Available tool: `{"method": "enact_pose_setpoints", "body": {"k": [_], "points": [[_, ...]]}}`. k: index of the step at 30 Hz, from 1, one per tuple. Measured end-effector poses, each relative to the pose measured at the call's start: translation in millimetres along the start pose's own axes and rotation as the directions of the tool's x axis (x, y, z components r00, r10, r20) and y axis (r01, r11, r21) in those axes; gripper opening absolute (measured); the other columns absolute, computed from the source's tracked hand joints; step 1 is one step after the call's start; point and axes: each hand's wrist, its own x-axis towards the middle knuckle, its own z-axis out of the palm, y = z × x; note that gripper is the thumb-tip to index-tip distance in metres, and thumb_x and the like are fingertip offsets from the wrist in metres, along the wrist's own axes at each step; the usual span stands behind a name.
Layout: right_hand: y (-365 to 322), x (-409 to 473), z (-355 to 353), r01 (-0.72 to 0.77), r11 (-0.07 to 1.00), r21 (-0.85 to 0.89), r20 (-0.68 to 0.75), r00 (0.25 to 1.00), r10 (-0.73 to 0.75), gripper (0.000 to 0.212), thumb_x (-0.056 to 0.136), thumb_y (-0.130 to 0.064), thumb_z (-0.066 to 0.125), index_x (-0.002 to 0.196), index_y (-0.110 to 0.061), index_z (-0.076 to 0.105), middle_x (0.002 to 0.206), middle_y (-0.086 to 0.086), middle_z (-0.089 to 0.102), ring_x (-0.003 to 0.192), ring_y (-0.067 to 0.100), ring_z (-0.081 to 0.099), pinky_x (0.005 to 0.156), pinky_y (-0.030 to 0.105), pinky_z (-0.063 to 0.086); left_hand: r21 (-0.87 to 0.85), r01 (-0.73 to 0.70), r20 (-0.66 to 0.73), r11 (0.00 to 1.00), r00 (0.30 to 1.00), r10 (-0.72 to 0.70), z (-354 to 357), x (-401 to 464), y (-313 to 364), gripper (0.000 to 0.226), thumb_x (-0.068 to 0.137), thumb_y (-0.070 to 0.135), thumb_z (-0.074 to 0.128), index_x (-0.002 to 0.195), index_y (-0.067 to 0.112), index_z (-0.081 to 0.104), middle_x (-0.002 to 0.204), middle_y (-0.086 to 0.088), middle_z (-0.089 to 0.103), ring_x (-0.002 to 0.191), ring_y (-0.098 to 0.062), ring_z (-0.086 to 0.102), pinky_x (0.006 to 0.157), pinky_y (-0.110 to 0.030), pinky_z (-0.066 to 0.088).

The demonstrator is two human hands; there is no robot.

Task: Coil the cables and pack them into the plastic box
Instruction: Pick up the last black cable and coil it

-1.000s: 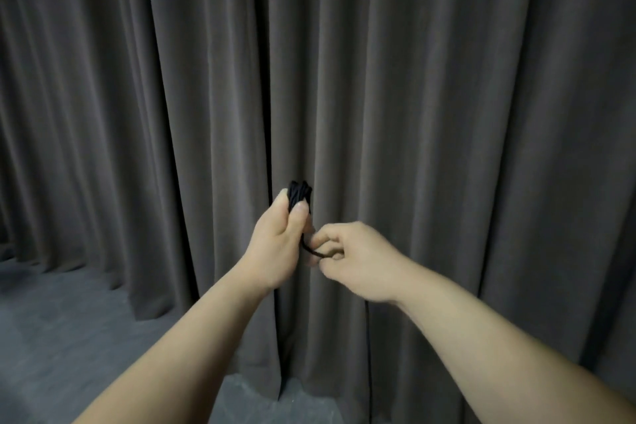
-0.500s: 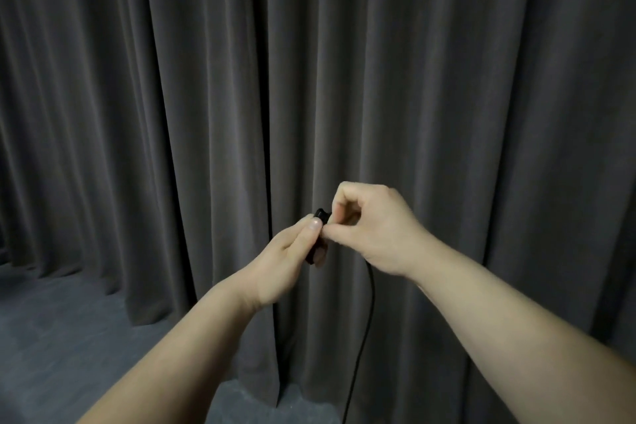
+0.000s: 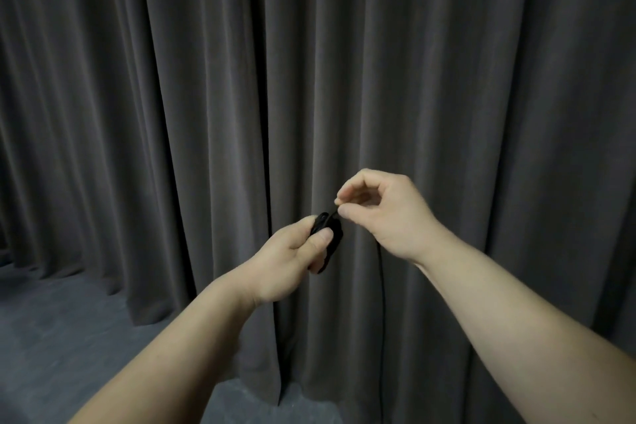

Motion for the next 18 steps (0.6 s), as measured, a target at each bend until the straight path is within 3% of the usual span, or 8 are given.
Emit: {"method": "enact_pose_setpoints", "body": {"k": [4,7,10,13,16,18], "points": [[8,-5,10,0.012,0.996,0.084,-0.087,0.996,-0.004,0.028,0.082,0.002,0.068,0.075,-0.025,0.070,0.077,-0.009,0.071,0.077,0.004,0.067,0.076,0.016,0.051,-0.292,-0.038,-0.061,0.956,0.998,0.021,7,3,8,0.026,0.093,0.029,0.043,0.072,0.014,0.040,0.058,0.008,0.035,0.051,-0.009,0.033,0.054,-0.020,0.035],[16,-12,15,0.011,0.997,0.076,-0.110,0.994,-0.002,0.036,0.086,0.007,0.057,0.087,-0.026,0.073,0.086,-0.015,0.071,0.089,0.001,0.067,0.086,0.018,0.050,-0.434,-0.044,-0.088,0.900,0.996,0.006,10,4,12,0.027,0.093,0.029,0.043,0.071,0.014,0.040,0.059,0.004,0.029,0.052,-0.010,0.027,0.051,-0.018,0.033],[18,-17,16,-0.032,0.986,0.163,-0.015,0.999,0.034,0.041,0.088,0.009,0.050,0.110,-0.021,0.069,0.101,-0.012,0.069,0.102,0.002,0.064,0.096,0.023,0.047,-0.490,-0.062,-0.109,0.869,0.994,0.009,10,4,15,0.027,0.092,0.029,0.042,0.070,0.013,0.038,0.058,0.004,0.029,0.052,-0.011,0.028,0.052,-0.019,0.032],[14,-21,18,-0.072,0.944,0.323,0.045,0.997,0.060,0.035,0.091,0.005,0.054,0.115,-0.019,0.062,0.101,-0.008,0.069,0.096,-0.002,0.064,0.092,0.019,0.048,-0.523,-0.067,-0.110,0.849,0.994,0.011,10,4,18,0.026,0.091,0.030,0.042,0.073,0.011,0.040,0.057,0.005,0.029,0.053,-0.011,0.028,0.053,-0.020,0.030],[14,-22,20,-0.035,0.960,0.277,-0.031,0.998,0.046,0.036,0.090,0.003,0.057,0.118,-0.019,0.061,0.098,-0.010,0.068,0.088,-0.008,0.063,0.084,0.011,0.047,-0.529,-0.050,-0.130,0.847,0.991,-0.022,13,5,17,0.026,0.090,0.033,0.043,0.080,0.008,0.047,0.056,0.005,0.033,0.054,-0.013,0.033,0.056,-0.022,0.032],[15,-21,21,-0.012,0.974,0.226,-0.100,0.994,0.035,0.034,0.089,0.001,0.060,0.115,-0.021,0.063,0.093,-0.004,0.071,0.080,-0.004,0.064,0.081,0.013,0.048,-0.518,-0.047,-0.169,0.854,0.984,-0.048,14,5,15,0.028,0.089,0.033,0.044,0.086,0.006,0.052,0.057,0.003,0.039,0.056,-0.015,0.041,0.060,-0.024,0.036]]}}
